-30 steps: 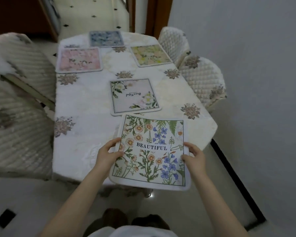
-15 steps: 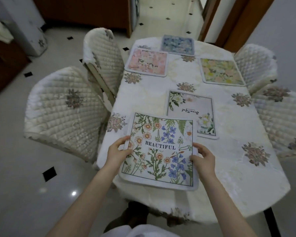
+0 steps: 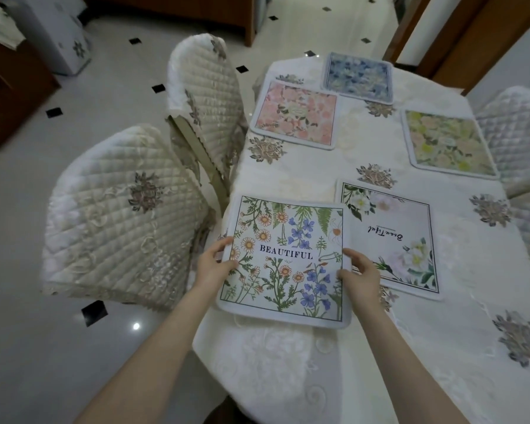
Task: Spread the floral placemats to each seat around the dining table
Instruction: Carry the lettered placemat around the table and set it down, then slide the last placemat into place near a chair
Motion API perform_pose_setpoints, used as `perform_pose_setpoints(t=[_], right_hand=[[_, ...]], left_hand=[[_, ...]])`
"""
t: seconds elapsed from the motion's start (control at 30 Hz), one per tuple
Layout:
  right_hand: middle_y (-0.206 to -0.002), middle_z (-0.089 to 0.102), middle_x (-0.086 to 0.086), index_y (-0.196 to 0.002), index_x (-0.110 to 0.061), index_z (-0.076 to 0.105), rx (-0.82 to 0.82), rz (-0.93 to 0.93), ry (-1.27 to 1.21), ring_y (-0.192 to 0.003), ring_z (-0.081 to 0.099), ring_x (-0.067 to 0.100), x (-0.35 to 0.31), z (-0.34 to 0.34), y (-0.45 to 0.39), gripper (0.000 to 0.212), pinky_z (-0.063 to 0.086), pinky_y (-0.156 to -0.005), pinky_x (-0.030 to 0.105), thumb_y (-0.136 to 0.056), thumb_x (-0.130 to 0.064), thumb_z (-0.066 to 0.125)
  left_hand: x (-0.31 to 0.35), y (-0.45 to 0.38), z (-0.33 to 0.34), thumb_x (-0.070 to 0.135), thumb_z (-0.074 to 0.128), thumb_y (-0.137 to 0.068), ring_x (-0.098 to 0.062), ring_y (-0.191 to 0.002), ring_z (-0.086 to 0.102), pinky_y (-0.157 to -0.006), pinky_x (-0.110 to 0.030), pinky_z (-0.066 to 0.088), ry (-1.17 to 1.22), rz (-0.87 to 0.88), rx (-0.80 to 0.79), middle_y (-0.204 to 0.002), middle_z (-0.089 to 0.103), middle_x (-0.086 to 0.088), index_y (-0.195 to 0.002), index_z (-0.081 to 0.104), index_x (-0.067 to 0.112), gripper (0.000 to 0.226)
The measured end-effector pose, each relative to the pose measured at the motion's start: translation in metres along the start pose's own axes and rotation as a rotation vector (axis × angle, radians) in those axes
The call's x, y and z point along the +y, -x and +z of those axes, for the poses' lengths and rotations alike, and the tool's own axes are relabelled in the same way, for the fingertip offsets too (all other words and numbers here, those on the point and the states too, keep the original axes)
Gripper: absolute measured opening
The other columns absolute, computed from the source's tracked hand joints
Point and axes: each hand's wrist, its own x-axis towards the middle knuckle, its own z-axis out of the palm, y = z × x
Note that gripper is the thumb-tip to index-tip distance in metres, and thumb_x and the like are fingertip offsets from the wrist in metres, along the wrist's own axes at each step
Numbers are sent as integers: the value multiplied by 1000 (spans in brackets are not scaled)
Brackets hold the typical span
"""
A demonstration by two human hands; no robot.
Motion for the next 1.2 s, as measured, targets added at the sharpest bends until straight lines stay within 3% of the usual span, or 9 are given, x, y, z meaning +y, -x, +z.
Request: perform_pose_setpoints(t=[0.13, 0.2, 0.33, 0.43, 0.57, 0.67, 0.77, 1.07, 1.2], right_hand=[[-105, 67, 7, -107, -20, 65, -38, 43, 16, -91, 65, 20, 10, 11, -11, 49, 55, -79, 35, -73, 14, 56], [-102, 67, 7, -107, -18, 64, -27, 77, 7, -97, 64, 24, 18, 13, -14, 48, 54, -87, 38, -73, 16, 56], [-100, 65, 7, -106, -21, 63, -39, 109, 16, -83, 64, 14, 28, 15, -17, 49, 56, -66, 25, -75, 16, 57], [-103, 64, 10, -112, -15, 62, -36, 76, 66, -82, 63, 16, 30, 13, -17, 47, 57, -70, 28, -76, 14, 57], [-108, 63, 11, -119, -15, 57, -60, -25, 219, -79, 60, 14, 31, 14, -15, 46, 49, -60, 8, -80, 9, 54], [-123, 53, 16, -127, -13, 52, -64, -94, 498, -109, 51, 29, 32, 19, -15, 49, 45, -92, 32, -81, 1, 54], [-138, 40, 20, -132, -10, 49, -72, -243, 801, -126, 33, 35, 33, 20, -13, 52, 34, -103, 44, -81, -4, 55], [-151, 32, 11, -144, -12, 35, -330, -364, 882, -139, 26, 25, 37, 12, -19, 61, 24, -114, 35, -85, -3, 49], [-151, 34, 8, -143, -13, 38, -223, -241, 665, -140, 28, 23, 32, -14, -18, 58, 28, -113, 37, -86, -4, 51]], left_hand=[[-10, -15, 5, -10, 64, -74, -21, -91, 65, -61, -24, 56, -73, 2, 15, -117, 63, -13, -114, 61, 27, 54], [-16, -18, 6, -10, 63, -76, -26, -104, 62, -77, -34, 58, -139, 11, 27, -126, 58, -12, -118, 60, 24, 54], [-22, -18, 8, -7, 61, -79, -25, -119, 51, -99, -33, 44, -334, 132, 27, -132, 52, -8, -122, 56, 19, 51], [-24, -18, 11, -5, 60, -79, -25, -120, 47, -102, -30, 35, -520, 240, 46, -129, 51, -11, -124, 54, 13, 49], [-29, -19, 13, 1, 62, -80, -26, -114, 43, -98, -28, 37, -631, 254, 83, -118, 44, -10, -122, 55, 14, 44], [-31, -20, 14, 8, 63, -80, -29, -113, 40, -97, -35, 37, -784, 279, 127, -116, 42, -11, -119, 57, 13, 39], [-33, -21, 10, 18, 60, -83, -27, -120, 38, -101, -44, 33, -1013, 394, 106, -124, 48, -8, -120, 55, 13, 37], [-31, -18, 11, 20, 51, -88, -26, -118, 43, -101, -42, 33, -1214, 507, 59, -126, 51, -8, -118, 52, 9, 33], [-18, -15, 31, 19, 54, -84, -28, -114, 40, -100, -41, 32, -1248, 496, 41, -118, 51, -12, -115, 52, 7, 34]])
